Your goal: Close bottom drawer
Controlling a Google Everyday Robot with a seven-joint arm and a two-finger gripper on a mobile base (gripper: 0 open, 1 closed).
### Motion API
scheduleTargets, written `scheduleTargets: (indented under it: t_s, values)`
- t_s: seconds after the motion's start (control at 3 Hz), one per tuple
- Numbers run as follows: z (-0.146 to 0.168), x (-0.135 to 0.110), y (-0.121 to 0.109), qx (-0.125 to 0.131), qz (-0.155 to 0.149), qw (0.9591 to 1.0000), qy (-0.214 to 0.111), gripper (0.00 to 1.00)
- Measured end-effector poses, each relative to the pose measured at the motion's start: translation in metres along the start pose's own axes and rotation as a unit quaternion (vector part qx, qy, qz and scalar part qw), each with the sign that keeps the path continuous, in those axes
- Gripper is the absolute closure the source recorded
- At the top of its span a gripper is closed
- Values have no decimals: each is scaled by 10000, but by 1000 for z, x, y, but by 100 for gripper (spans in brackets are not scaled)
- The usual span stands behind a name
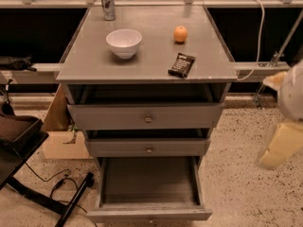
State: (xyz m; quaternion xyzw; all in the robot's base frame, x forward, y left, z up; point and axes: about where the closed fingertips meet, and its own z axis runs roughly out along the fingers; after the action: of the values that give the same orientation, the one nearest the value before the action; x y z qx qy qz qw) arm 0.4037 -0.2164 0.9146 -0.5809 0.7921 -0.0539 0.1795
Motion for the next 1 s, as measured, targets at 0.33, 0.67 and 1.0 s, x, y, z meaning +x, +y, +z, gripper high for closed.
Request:
scheduleTargets:
  t_s: [0.33,0.67,1.0]
  values:
    - [68,39,36,-195,250,9994,-149,0]
    - [159,86,75,-601,478,9969,-170,0]
    - [234,123,103,-999,781,9918,-183,0]
